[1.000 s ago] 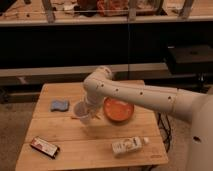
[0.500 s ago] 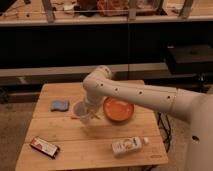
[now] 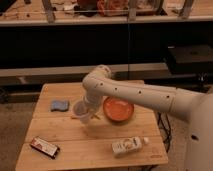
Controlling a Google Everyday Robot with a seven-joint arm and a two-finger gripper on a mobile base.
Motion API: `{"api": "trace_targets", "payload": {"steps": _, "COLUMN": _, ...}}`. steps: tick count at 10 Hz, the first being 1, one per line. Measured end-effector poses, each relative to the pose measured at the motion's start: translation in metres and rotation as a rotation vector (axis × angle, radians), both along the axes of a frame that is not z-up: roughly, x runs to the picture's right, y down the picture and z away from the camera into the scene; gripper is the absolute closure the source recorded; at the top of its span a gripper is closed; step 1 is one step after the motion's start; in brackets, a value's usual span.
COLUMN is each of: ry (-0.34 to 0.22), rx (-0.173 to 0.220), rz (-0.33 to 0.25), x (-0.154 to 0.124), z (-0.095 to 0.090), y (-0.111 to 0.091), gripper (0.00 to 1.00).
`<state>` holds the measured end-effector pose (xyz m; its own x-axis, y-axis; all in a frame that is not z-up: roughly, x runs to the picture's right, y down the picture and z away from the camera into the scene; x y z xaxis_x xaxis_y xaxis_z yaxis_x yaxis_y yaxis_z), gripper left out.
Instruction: Pick up the ceramic cup
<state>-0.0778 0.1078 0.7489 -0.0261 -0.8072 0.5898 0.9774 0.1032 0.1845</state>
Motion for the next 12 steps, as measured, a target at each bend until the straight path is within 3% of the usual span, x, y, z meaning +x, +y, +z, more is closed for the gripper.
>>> {"api": "trace_targets", "payload": {"steps": 12, "ry": -0.008, "rx": 0.0, "rz": -0.007, "x": -0.0033, "z": 0.0001, "y": -0.0053, "gripper": 1.0}}
